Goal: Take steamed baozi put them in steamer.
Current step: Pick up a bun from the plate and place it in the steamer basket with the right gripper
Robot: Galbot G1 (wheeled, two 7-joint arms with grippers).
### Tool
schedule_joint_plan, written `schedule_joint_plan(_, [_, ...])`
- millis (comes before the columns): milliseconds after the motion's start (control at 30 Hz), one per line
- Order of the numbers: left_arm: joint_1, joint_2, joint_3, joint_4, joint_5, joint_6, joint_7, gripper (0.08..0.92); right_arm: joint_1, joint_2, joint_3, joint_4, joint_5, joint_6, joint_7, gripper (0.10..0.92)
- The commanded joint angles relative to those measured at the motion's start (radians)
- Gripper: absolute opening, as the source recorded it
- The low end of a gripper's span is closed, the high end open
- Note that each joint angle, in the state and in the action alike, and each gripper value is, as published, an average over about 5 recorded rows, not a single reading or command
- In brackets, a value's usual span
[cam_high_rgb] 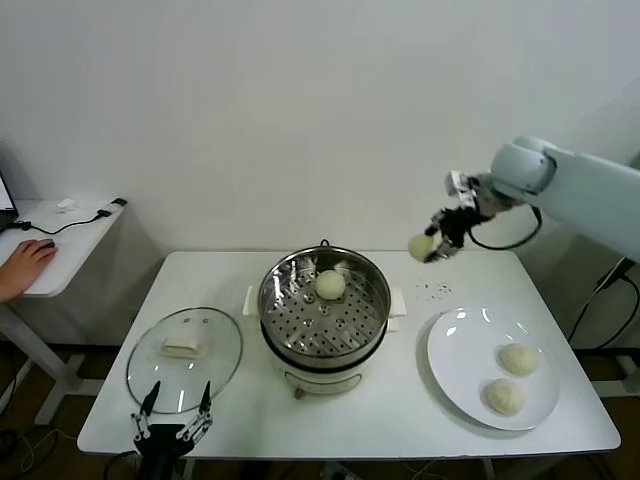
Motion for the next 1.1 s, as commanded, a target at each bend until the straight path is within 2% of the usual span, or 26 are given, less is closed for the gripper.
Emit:
schedule_joint_plan(33, [0.018,0.007,0.023,-0.008,0.001,-0.009,-0.002,0.823,0.168,0.320,-0.090,-0.031,0.281,-0.092,0.064,0.564])
schedule_joint_plan(200, [0.021,0.018,0.024,-0.010,0.006,-0.017,-0.002,0.823,0.080,0.437,-0.083,-0.046,0.275,-0.140,0.116,0.565])
schedule_joint_plan(533, [0.033,0.020,0.055,0.011,0.010,-0.040,-0.011,0.823,-0.053,0.541,-0.112,-0.075,0.271,-0.198,0.185,0.560])
schedule_joint_plan(1100, [0.009,0.018,0.050,0.028,0.012,-0.036,-0.017,0.823,-0.184,0.576,-0.130,-0.099,0.183,-0.205,0.206,0.568])
